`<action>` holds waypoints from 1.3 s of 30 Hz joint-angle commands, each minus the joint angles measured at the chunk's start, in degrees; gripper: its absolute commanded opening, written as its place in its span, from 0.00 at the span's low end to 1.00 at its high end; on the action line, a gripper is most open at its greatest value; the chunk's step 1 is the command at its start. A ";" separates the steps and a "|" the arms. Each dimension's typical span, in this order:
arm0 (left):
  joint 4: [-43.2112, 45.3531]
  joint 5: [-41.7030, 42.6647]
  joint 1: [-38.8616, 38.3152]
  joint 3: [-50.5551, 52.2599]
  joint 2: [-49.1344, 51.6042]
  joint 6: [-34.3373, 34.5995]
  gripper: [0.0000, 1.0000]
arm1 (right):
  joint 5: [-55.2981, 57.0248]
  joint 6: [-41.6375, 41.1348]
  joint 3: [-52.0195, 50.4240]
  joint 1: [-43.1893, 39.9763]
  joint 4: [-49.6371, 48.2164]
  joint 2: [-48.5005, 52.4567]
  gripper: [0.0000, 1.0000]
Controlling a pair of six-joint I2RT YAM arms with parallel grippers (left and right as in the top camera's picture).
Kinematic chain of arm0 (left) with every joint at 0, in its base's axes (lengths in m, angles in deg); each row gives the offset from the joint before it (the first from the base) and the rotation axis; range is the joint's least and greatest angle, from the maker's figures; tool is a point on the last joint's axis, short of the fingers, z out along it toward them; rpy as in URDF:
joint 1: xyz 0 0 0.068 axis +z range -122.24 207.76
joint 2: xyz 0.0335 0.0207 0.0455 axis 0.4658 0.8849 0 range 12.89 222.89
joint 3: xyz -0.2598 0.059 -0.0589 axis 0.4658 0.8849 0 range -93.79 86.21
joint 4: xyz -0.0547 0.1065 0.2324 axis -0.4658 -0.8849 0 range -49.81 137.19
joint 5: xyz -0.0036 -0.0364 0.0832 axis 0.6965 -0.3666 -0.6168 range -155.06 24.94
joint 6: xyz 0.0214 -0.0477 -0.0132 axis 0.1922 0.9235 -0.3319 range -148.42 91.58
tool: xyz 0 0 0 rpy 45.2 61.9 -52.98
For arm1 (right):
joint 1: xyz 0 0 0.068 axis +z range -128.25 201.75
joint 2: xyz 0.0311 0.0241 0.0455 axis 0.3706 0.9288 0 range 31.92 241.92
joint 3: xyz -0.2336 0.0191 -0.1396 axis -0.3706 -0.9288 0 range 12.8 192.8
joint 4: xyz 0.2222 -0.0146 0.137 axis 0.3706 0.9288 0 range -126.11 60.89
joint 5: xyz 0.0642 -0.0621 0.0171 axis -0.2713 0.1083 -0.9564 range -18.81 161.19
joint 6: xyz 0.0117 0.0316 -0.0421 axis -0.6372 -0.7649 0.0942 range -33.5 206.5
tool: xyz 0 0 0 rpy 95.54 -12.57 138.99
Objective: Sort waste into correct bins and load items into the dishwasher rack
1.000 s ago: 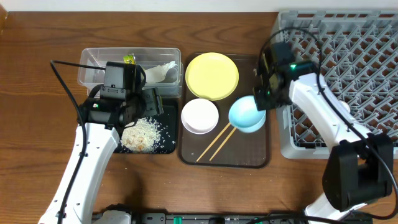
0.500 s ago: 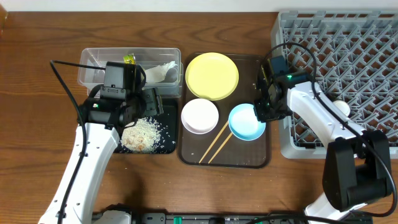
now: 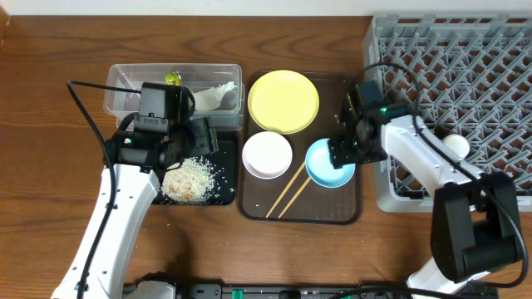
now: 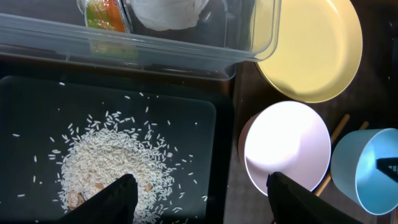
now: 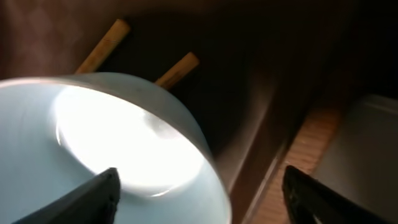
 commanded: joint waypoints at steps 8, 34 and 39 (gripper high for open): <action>0.00 -0.68 0.13 -0.52 -0.09 -0.74 0.70 | 0.44 -1.22 -0.92 0.02 -2.69 -0.26 0.33; 0.00 -0.68 0.13 -0.52 -0.09 -0.74 0.70 | 28.79 4.83 14.47 -4.37 -13.97 -14.84 0.01; 0.02 -0.68 0.13 -0.52 -0.09 -0.74 0.70 | 47.41 18.21 14.45 -4.94 -30.75 -14.34 0.01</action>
